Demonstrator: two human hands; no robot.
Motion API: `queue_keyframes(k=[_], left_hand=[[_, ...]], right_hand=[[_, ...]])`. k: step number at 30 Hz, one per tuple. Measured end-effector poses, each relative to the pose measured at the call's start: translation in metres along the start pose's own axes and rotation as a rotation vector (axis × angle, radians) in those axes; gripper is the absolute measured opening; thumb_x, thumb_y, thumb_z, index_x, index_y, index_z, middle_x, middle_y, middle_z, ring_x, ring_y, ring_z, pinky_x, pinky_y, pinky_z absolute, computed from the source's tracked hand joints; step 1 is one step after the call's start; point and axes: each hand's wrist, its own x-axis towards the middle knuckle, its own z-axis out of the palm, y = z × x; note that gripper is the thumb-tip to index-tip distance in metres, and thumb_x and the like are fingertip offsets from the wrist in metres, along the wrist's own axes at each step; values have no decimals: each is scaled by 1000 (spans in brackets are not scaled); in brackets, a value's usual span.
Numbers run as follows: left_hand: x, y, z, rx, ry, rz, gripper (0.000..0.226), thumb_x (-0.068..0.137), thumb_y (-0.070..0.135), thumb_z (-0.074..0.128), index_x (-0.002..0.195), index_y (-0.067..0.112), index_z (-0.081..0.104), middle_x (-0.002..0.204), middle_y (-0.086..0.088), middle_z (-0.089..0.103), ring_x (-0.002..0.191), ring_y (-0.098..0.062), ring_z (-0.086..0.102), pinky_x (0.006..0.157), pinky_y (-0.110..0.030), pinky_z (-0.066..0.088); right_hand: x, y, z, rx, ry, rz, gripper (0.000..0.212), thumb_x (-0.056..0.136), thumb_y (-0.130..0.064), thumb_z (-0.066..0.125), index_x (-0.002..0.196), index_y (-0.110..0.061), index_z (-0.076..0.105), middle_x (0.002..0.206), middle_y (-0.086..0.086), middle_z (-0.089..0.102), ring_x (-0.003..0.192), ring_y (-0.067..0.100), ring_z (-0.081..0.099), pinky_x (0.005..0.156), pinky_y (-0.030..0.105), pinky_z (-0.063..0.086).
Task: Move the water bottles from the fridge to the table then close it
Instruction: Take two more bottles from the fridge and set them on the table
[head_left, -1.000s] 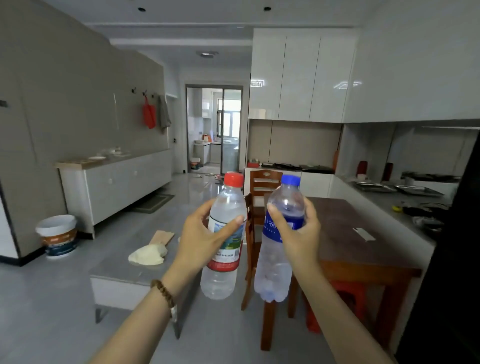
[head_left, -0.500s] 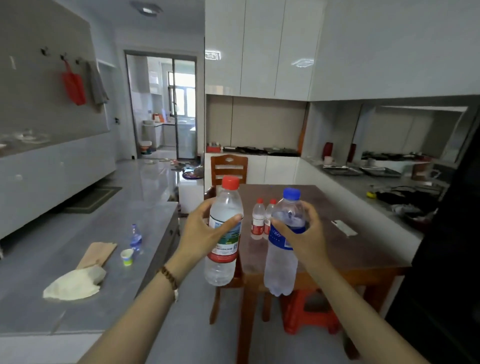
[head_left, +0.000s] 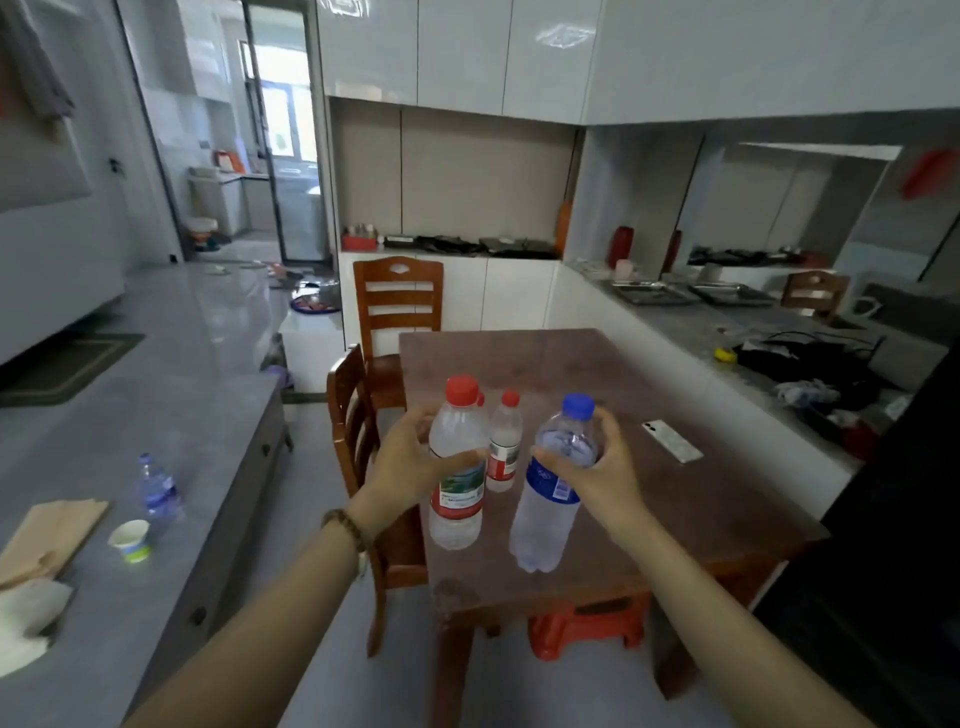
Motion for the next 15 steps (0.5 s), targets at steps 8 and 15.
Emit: queue_keyframes(k=[8, 15], left_hand=[[91, -74, 65, -38, 57, -132, 60, 62, 19, 85, 112, 16, 53, 113, 1, 65, 107, -14, 62, 93, -42, 52], [132, -115, 97, 54, 38, -234, 62, 61, 31, 84, 114, 33, 51, 121, 9, 58, 115, -11, 55, 99, -40, 47]], right_hand=[[121, 97, 2, -28, -183, 66, 49, 67, -4, 82, 97, -31, 54, 96, -10, 63, 90, 14, 63, 71, 20, 54], [177, 154, 11, -101, -306, 116, 60, 56, -33, 86, 107, -14, 59, 101, 0, 66, 96, 18, 64, 79, 29, 56]])
